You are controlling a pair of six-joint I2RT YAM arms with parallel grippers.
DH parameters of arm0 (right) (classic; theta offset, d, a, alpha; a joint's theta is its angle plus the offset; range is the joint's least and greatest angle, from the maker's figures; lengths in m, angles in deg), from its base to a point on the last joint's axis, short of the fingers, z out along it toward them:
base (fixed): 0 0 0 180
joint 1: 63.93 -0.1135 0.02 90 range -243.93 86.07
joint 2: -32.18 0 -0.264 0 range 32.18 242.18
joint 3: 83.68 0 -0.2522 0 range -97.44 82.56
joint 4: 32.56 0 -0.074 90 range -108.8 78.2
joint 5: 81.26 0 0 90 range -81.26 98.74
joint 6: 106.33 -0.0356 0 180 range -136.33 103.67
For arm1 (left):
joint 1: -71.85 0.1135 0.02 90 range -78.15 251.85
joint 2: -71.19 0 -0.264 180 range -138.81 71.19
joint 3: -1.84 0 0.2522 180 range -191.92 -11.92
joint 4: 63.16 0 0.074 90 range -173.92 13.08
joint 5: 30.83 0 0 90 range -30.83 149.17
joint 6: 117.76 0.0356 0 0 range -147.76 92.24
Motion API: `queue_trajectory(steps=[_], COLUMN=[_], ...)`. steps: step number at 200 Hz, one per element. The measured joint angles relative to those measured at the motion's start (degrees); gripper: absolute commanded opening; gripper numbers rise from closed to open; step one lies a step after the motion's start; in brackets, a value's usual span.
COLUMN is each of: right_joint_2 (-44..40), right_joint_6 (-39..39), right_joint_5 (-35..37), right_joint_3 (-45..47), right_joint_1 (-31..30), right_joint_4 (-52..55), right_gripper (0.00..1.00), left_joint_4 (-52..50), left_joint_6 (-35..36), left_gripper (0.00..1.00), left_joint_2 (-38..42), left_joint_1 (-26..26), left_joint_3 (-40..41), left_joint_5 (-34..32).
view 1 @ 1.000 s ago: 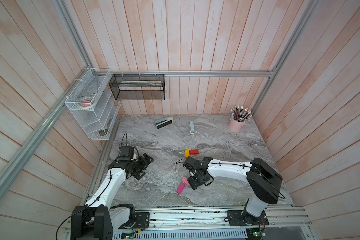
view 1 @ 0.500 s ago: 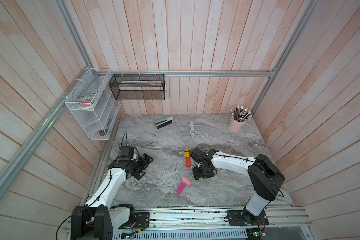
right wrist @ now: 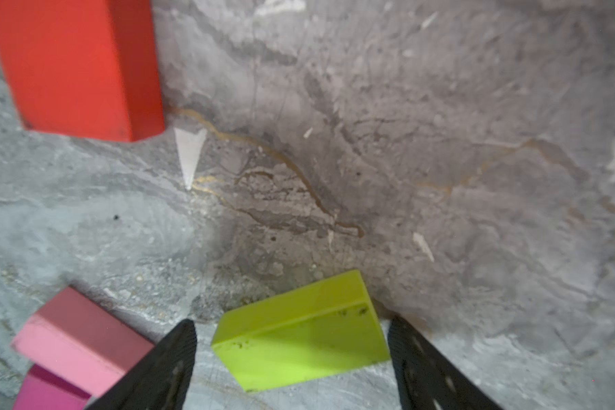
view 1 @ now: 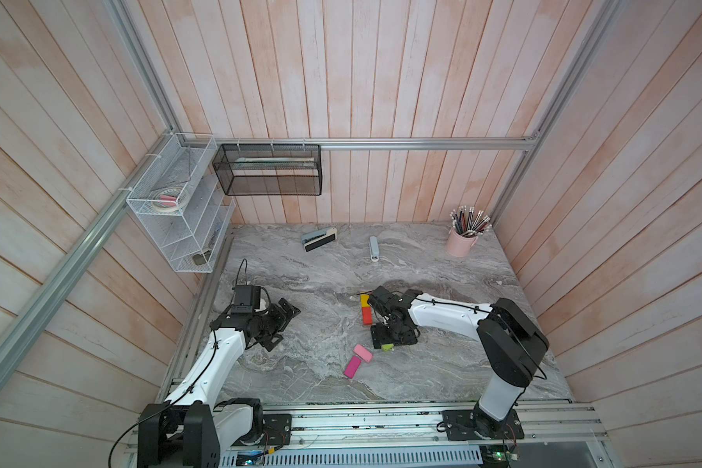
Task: Assemble the number 6 with building blocks
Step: Assemble the building block at the center of the board.
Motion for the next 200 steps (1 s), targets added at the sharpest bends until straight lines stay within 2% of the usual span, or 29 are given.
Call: queue_trajectory(steps=[94, 117, 148, 200], right_joint_2=[-3.2, -3.3, -3.0, -2.7], right_joint_6=[12.9, 13.9, 15.0, 14.9], right_joint_5=[1.0, 1.2, 1.7, 2.3], right_joint_3=[4.5, 4.6, 4.4, 4.2], right_joint_1=[0.0, 0.0, 0.0, 0.0], right_joint_4=[-1.6, -1.6, -1.6, -1.5], right_gripper=[0.82, 0.8, 0.69, 0.67], left_joint_4=[0.0, 0.0, 0.0, 0.0], left_joint_6=[0.0, 0.0, 0.0, 0.0], left_gripper=[1.0, 1.0, 1.0, 1.0], left_joint_2=[0.0, 0.0, -0.2, -0.5], left_joint_1=[0.0, 0.0, 0.0, 0.0], left_joint_3=[0.0, 0.0, 0.0, -0.2], left_joint_5=[0.0, 0.0, -0.3, -0.9])
